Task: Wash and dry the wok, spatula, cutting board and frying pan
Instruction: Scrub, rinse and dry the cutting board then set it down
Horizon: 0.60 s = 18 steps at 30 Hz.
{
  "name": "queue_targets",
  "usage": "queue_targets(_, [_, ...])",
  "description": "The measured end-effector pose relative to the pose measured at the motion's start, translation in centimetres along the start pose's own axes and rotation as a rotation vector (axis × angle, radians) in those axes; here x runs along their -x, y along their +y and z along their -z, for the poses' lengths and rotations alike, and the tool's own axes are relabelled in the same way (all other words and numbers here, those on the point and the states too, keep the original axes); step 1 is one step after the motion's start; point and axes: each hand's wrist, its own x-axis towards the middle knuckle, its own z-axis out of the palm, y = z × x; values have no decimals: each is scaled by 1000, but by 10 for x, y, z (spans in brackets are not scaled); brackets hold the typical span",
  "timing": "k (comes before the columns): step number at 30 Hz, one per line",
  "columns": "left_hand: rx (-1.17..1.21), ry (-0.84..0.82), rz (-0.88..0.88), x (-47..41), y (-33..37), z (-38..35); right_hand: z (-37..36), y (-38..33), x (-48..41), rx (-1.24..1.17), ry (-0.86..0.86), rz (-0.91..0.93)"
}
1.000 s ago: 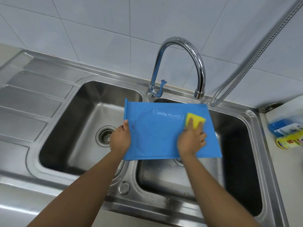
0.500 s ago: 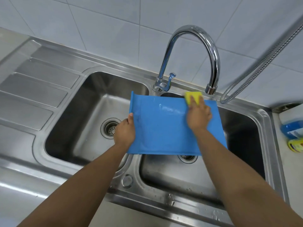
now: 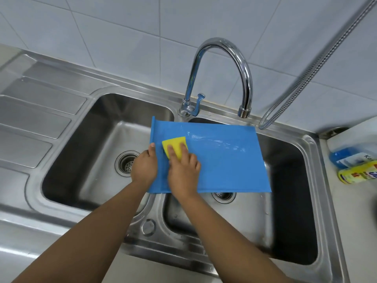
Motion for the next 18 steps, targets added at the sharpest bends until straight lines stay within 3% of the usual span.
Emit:
queue_targets(2, [-5, -2, 9, -1, 0, 0, 5, 15, -4, 7, -34, 104])
queue_targets(4, [-11, -5, 12, -2, 0, 2, 13, 50, -13, 48, 1, 81])
queue_targets(8, [-12, -11, 5, 0, 0, 1, 36, 139, -9, 72, 72, -310])
queue_targets(11, [-16, -6, 1, 0, 0, 0, 41, 157, 14, 84, 142, -546])
queue_targets(13, [-16, -9, 9, 0, 1, 0, 32, 128, 35, 110, 196, -486])
queue_targets(18, [8, -17, 23, 0, 2, 1, 3, 23, 64, 86, 120, 50])
